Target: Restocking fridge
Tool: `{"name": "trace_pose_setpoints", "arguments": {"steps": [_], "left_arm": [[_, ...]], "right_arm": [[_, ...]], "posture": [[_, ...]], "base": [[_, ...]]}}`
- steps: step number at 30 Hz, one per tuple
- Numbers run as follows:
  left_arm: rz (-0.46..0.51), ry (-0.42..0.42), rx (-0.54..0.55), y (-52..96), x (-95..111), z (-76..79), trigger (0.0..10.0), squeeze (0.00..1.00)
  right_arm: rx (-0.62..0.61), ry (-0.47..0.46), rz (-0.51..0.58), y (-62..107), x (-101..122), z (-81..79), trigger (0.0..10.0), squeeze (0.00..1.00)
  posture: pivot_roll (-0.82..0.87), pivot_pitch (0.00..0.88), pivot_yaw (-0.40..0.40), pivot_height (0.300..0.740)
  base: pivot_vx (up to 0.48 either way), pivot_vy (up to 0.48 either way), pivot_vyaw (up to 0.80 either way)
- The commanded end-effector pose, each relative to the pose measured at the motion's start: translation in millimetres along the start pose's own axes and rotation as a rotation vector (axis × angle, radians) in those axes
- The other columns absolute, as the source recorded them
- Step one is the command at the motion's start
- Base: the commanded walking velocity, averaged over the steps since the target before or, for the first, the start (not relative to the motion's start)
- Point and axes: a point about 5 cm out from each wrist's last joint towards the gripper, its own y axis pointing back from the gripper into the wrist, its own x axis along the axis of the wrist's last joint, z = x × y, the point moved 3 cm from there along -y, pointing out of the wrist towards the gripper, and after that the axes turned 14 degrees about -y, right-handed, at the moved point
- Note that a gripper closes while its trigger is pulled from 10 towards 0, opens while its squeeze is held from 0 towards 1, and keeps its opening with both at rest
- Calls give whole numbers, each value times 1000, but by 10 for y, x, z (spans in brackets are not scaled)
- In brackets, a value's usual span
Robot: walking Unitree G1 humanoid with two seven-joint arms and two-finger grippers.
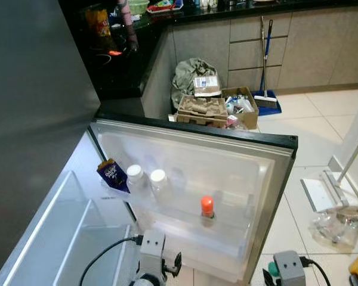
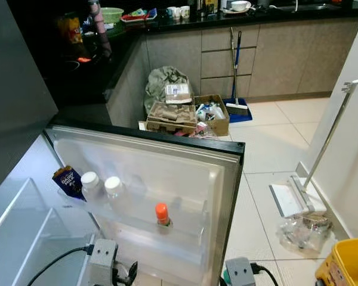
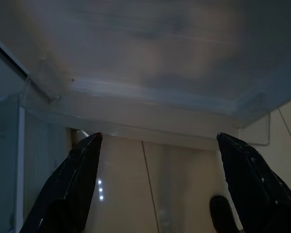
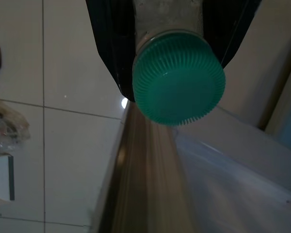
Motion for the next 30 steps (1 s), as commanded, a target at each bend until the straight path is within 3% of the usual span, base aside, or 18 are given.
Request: {"name": "trace_pose_setpoints", "arguments": {"steps": [1, 12, 16, 18, 19, 23, 27, 30], "left_arm": [[-16, -10, -15, 29, -63, 30, 10000, 0], [-8, 27, -16, 48, -69, 34, 10000, 0], [-7, -26, -34, 59, -70, 42, 10000, 0], [-6, -27, -35, 62, -71, 43, 10000, 0], [-26, 26, -10, 66, -104, 6, 10000, 0], [-20, -2, 0, 68, -93, -22, 10000, 0], [-18, -32, 5, 70, -87, -51, 10000, 0], [-19, -36, 8, 79, -92, -69, 10000, 0]], "right_arm": [[-7, -15, -11, 38, -67, -11, 10000, 0], [-13, -19, -12, 55, -84, -5, 10000, 0], [-12, -19, -12, 64, -92, -7, 10000, 0], [-12, -19, -12, 66, -93, -8, 10000, 0], [-11, -18, -8, 65, -89, -15, 10000, 0], [-6, -16, -3, 58, -74, -25, 10000, 0], [22, -8, 5, 32, -28, -61, 10000, 0], [93, -66, 75, -53, 164, -203, 10000, 0]], "posture": [[-99, 146, 102, 740], [-97, 152, 103, 740], [-93, 155, 104, 740], [-92, 157, 108, 740], [-92, 158, 111, 740], [-91, 159, 112, 740], [-87, 164, 118, 740], [-86, 164, 120, 740]], "base": [[0, 0, 0], [0, 0, 0], [0, -240, 0], [0, -480, 0], [0, 0, 0], [0, 0, 0], [0, 0, 0], [0, 0, 0]]}}
